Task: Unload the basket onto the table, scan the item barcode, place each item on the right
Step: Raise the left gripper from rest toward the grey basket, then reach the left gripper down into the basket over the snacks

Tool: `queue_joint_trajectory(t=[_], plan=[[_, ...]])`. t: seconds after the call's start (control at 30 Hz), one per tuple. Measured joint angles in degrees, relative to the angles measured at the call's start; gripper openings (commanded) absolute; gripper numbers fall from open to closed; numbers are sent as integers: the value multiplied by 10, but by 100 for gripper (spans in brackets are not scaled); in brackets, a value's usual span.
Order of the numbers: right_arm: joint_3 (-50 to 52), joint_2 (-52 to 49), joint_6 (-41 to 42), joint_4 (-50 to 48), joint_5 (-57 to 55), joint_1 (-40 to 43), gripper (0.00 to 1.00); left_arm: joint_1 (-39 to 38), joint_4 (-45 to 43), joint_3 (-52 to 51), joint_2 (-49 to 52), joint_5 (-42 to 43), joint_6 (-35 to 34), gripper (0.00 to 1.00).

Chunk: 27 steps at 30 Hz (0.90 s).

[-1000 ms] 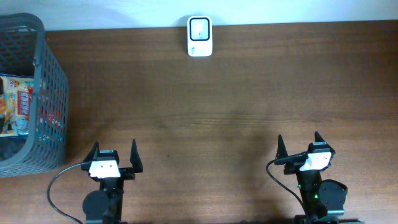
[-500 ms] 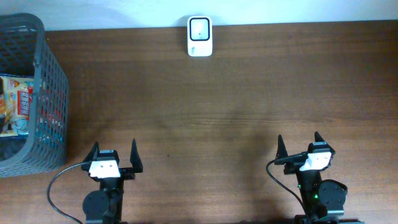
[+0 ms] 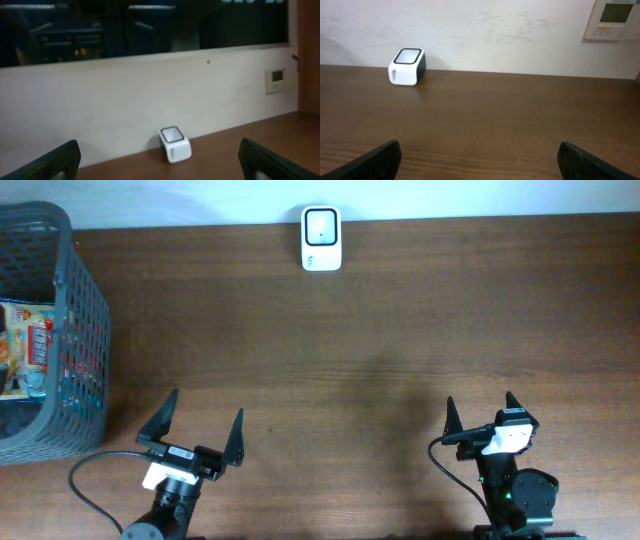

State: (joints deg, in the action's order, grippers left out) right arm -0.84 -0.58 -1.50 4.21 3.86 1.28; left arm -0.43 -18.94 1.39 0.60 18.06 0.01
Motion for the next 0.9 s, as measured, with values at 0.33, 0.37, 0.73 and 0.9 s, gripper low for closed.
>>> queue_joint_trajectory(t=[0.33,0.37,0.73,0.9], plan=[[0,0,0,0,0,0,98,-1,304,327,235,23,50,99],[0,-1,0,0,0,0,98,0,309,352,264,23,56,99],[0,0,0,0,0,0,98,-2,736,719,616,34,66,99],[0,-1,0,0,0,0,98,-2,835,818,806,-32,47,99]])
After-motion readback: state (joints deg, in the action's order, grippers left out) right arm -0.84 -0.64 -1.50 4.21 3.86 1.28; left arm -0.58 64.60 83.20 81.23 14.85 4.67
